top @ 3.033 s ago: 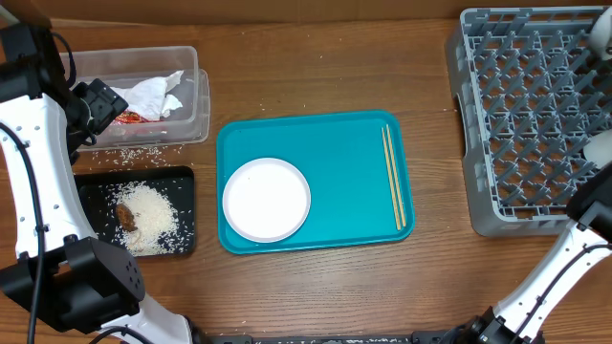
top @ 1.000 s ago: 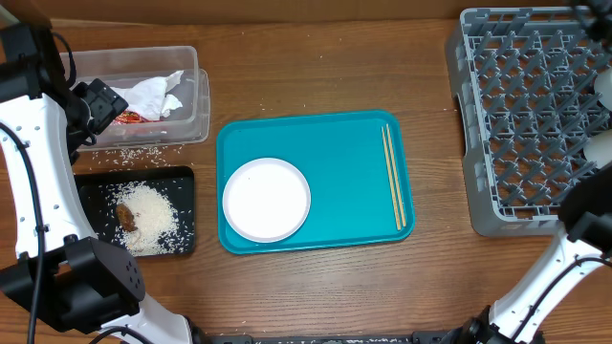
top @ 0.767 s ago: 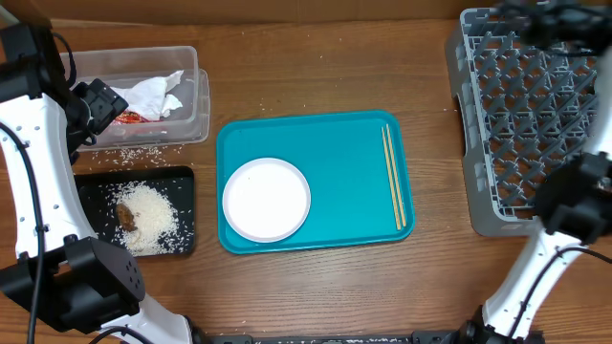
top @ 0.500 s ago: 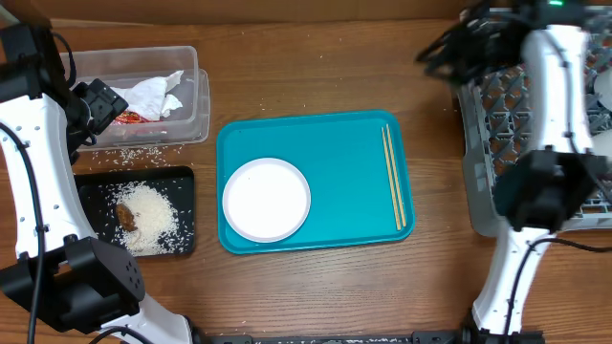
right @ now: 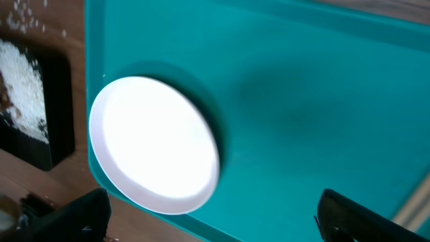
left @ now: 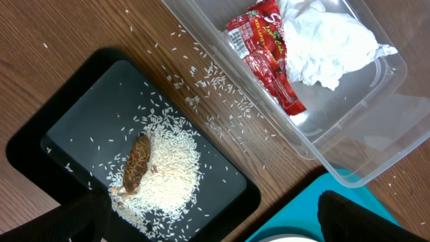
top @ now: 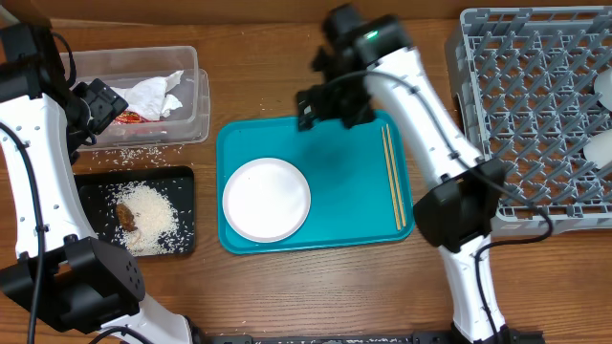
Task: Sort waste into correct bins and load items into the dishwasher
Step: 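Move the right gripper back over the white plate on the teal tray, then grasp the white plate rim with the right gripper and lift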
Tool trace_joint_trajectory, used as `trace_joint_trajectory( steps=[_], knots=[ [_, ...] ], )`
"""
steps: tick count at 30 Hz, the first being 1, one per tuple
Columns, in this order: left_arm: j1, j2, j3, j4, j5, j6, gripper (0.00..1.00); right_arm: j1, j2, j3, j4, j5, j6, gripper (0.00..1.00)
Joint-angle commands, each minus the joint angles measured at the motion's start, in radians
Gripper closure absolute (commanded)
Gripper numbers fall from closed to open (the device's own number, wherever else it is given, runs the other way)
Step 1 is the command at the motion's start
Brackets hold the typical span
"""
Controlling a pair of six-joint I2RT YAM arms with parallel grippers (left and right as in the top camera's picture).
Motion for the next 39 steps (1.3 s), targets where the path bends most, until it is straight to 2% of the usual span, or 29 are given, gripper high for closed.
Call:
trace_joint_trajectory(
  steps=[1, 3, 5, 18, 23, 27, 30, 34, 39],
  knots=[
    [-0.007, -0.013, 0.006, 0.001, -0.010, -0.006, 0.00, 0.097, -0.020, -0.084, 0.060, 0.089, 0.021, 0.10],
    [-0.007, -0.013, 0.006, 0.001, -0.010, -0.006, 0.00, 0.135, -0.020, -0.135, 0.088, 0.143, 0.067, 0.21],
    [-0.007, -0.013, 0.006, 0.000, -0.010, -0.006, 0.00, 0.164, -0.020, -0.194, 0.122, 0.155, 0.089, 0.28],
    [-0.007, -0.013, 0.006, 0.001, -0.010, -0.006, 0.00, 0.220, -0.020, -0.514, 0.272, 0.179, 0.217, 0.32],
    [-0.007, -0.013, 0.006, 0.001, -0.010, -0.006, 0.00, 0.220, -0.020, -0.584, 0.310, 0.156, 0.246, 0.48],
    [-0.007, -0.013, 0.006, 0.001, -0.010, -0.006, 0.00, 0.220, -0.020, -0.588, 0.312, 0.146, 0.249, 0.70],
    [-0.007, -0.013, 0.006, 0.001, -0.010, -0.006, 0.00, 0.214, -0.023, -0.568, 0.295, 0.147, 0.243, 0.94],
    [-0.007, -0.013, 0.006, 0.001, -0.010, -0.006, 0.00, 0.175, -0.023, -0.473, 0.212, 0.161, 0.233, 0.96],
    [-0.007, -0.013, 0.006, 0.001, -0.010, -0.006, 0.00, 0.079, -0.024, -0.258, 0.052, 0.346, 0.234, 0.96]
  ],
)
